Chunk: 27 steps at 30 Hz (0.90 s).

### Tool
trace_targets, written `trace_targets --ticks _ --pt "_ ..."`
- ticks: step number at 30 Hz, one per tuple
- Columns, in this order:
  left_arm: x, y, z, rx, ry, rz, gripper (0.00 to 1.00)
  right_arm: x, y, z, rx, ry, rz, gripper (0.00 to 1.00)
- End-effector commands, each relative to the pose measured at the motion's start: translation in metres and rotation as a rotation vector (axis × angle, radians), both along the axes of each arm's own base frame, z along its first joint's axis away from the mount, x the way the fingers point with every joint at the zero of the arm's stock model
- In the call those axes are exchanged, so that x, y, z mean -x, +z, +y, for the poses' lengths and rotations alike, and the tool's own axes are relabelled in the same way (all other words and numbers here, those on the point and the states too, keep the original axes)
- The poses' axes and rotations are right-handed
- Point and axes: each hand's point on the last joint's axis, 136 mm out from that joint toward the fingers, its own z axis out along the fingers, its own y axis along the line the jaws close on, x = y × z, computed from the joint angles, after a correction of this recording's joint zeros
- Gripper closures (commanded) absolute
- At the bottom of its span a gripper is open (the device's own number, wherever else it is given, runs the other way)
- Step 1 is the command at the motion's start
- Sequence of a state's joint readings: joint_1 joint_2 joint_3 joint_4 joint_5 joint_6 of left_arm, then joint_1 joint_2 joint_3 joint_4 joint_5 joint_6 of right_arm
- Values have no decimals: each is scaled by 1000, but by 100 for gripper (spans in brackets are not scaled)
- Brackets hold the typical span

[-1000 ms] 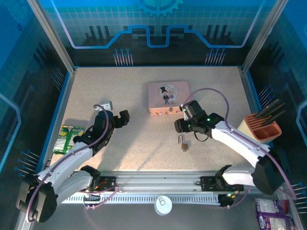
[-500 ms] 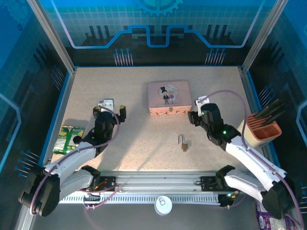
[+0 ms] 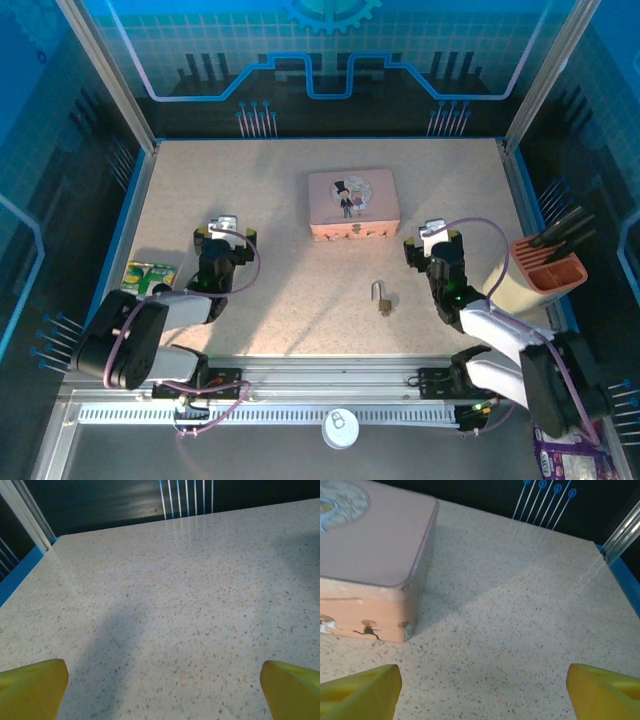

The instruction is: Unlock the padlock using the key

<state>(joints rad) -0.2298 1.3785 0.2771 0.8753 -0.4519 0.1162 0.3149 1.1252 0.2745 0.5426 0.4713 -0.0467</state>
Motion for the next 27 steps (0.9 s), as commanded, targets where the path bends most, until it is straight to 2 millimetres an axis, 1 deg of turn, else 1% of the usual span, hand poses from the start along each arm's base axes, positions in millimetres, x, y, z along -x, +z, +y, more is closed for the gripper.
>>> trace_targets --ticks 1,2,3,4,6,8,9,10,11,13,15,19,20,22,23,24,25,27 --pt "-12 10 -6 43 -94 -105 1 -15 24 -2 -46 8 -159 13" --pt "-12 8 2 59 -69 -136 1 -16 20 -2 -48 15 -163 13" --pt "-9 2 12 99 -35 -144 1 -18 21 -3 -46 15 -173 13" --pt "-10 3 21 126 -19 -185 1 -19 21 -2 -49 21 -181 12" --pt "-9 1 25 171 -16 -147 1 -20 21 -3 -56 26 -189 12" --pt "-23 -5 24 169 -21 -89 1 -22 22 -4 -71 32 -199 11" --pt "-30 -6 27 172 -2 -60 1 -23 22 -5 -79 35 -202 11" --pt "-34 -13 34 187 41 1 1 -26 22 -7 -86 35 -205 11" --pt "-33 -12 34 199 30 -12 1 -28 21 -10 -89 32 -200 10" --pt "-31 -12 41 203 67 -18 1 -32 17 -14 -108 32 -196 10" --pt "-32 -11 41 202 67 -29 1 -35 13 -18 -121 28 -203 10" --pt "-32 -12 41 202 66 -23 1 -42 -5 -21 -142 32 -208 9" --pt "-32 -11 41 201 65 -26 1 -44 -2 -23 -136 24 -226 0" --pt "-32 -12 41 201 65 -23 1 -51 -11 -28 -149 -19 -136 0" --pt "-32 -11 41 202 66 -26 1 -60 -14 -35 -140 -68 -104 1" --pt "-32 -11 41 201 65 -25 1 -65 -15 -36 -131 -79 -81 0" --pt "-32 -11 41 202 65 -25 1 -62 -17 -34 -144 -68 -75 0" --pt "-32 -11 41 201 65 -24 1 -64 -15 -37 -142 -79 -81 0"
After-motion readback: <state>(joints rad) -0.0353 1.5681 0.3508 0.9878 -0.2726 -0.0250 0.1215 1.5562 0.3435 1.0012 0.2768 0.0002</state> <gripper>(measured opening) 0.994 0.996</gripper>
